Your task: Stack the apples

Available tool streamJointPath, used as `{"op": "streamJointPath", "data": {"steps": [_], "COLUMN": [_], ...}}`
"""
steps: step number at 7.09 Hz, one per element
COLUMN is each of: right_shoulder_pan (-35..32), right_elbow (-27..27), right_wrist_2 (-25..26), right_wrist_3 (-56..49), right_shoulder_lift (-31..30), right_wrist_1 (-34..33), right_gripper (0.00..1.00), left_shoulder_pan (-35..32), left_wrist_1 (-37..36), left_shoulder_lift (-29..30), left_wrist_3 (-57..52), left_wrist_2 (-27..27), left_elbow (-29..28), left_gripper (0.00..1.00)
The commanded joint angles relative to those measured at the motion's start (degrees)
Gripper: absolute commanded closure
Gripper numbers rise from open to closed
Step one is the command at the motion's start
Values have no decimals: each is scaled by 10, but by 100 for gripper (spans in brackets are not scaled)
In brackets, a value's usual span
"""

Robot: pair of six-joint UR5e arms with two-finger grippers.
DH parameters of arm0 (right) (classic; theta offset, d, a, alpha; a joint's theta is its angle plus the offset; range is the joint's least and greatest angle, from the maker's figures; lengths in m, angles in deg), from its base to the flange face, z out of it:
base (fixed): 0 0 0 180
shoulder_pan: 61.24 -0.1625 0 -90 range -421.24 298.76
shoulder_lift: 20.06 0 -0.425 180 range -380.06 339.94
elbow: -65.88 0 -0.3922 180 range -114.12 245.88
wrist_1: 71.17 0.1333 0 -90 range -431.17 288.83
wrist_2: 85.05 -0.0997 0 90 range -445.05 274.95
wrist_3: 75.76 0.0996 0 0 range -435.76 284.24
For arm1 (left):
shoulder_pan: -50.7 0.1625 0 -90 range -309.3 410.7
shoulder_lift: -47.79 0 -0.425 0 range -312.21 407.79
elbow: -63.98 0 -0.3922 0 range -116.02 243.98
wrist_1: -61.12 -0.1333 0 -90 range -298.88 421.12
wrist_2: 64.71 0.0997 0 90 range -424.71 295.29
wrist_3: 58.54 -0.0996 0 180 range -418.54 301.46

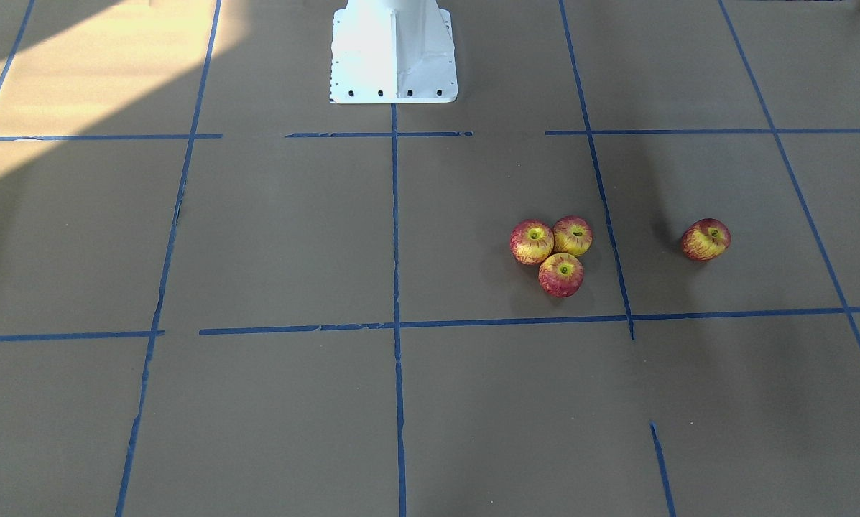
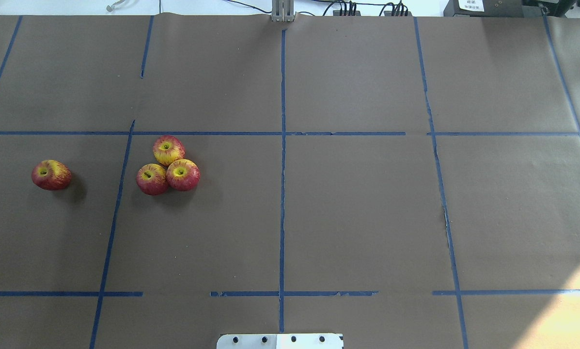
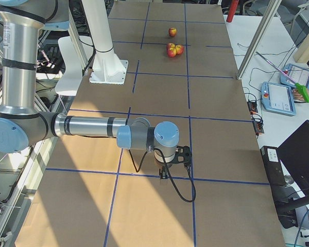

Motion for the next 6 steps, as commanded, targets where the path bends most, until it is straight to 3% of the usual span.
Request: {"op": "streamJointPath", "data": {"steps": [1, 4, 5, 6], "right_shoulder_pan": [0, 0, 0, 0], "right_elbow": [0, 0, 0, 0], "right_wrist_2": [0, 0, 0, 0], "right_wrist_3": [0, 0, 0, 0], "right_shoulder_lift": [0, 0, 0, 0], "right_wrist_1": [0, 0, 0, 1], "right_gripper": [0, 0, 0, 0], "left_shoulder_pan": [-1, -1, -1, 3], "left_wrist_1": [-28, -29, 2, 12], "left_shoulder_lift": [5, -3, -9, -18], "left_wrist_3": [3, 2, 6, 66], "left_wrist_2": [2, -2, -2, -9], "left_elbow": [16, 50, 50, 53], "left_gripper": [0, 0, 0, 0]}}
